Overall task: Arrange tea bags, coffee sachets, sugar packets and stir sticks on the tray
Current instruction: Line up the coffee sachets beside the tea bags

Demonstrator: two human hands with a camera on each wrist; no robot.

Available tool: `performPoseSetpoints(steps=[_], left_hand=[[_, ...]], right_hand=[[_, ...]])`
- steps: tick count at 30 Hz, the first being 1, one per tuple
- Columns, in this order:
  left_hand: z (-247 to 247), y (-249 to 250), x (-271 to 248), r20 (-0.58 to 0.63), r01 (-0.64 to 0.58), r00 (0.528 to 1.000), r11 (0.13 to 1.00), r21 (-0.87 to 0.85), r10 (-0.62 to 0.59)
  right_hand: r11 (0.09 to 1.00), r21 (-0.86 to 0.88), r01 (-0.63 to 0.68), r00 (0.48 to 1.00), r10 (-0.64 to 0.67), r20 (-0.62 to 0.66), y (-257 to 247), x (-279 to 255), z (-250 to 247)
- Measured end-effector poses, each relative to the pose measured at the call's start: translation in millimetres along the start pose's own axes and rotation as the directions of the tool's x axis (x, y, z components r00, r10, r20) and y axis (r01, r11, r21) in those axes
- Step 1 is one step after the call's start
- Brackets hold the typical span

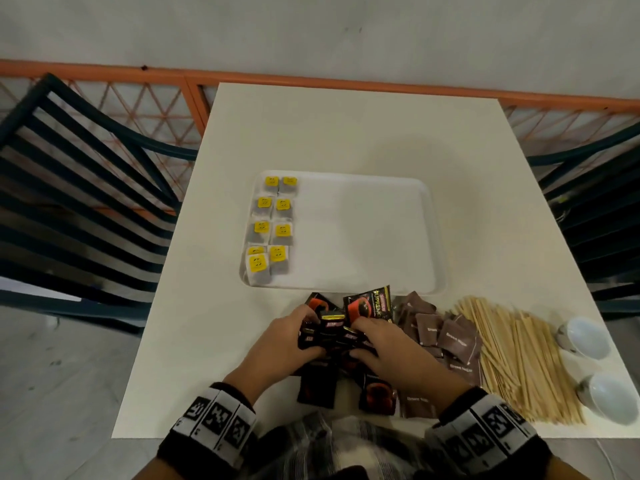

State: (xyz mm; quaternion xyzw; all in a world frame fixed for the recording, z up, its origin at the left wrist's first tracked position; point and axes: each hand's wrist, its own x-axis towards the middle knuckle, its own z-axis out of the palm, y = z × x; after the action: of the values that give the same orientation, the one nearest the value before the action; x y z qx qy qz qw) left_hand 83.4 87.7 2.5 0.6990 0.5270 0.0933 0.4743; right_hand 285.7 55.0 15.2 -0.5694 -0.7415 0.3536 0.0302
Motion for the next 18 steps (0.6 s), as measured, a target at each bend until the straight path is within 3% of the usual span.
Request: performPoseSetpoints(steps=[2,7,13,16,18], left_hand=[[-3.7,-3.5,-2.6,-0.014,-0.015,1.000,1.000,0.007,0.015],[-15.8,-10.7,-9.3,-0.042,-0.017,0.999,0.992,-0.121,0.012],[-32.2,-14.0,-18.1,-0.115,-0.064,0.993,0.963,-0.264,0.034],[-35.3,-7.0,-20.1,-0.079,-0.099,0.994,0.944,-0.313,0.078],[-33.7,-0.2,-20.5,-0.030,-0.116,0.993,0.938,-0.327,0.113]], right_hand=[[0.993,0.117,-0.001,1.000,0.003,-0.018,0.7,-1.5,-8.9],[0.984,0.175,0.024,0.997,-0.012,-0.074,6.2,-5.5,-26.1],[0.931,0.362,0.057,0.997,-0.071,0.024,5.7,-6.2,-41.2],[0.928,0.348,0.133,0.985,-0.162,0.054,-4.8,1.7,-40.8],[0.908,0.398,0.127,0.987,-0.155,0.040,-14.1,9.8,-38.1]])
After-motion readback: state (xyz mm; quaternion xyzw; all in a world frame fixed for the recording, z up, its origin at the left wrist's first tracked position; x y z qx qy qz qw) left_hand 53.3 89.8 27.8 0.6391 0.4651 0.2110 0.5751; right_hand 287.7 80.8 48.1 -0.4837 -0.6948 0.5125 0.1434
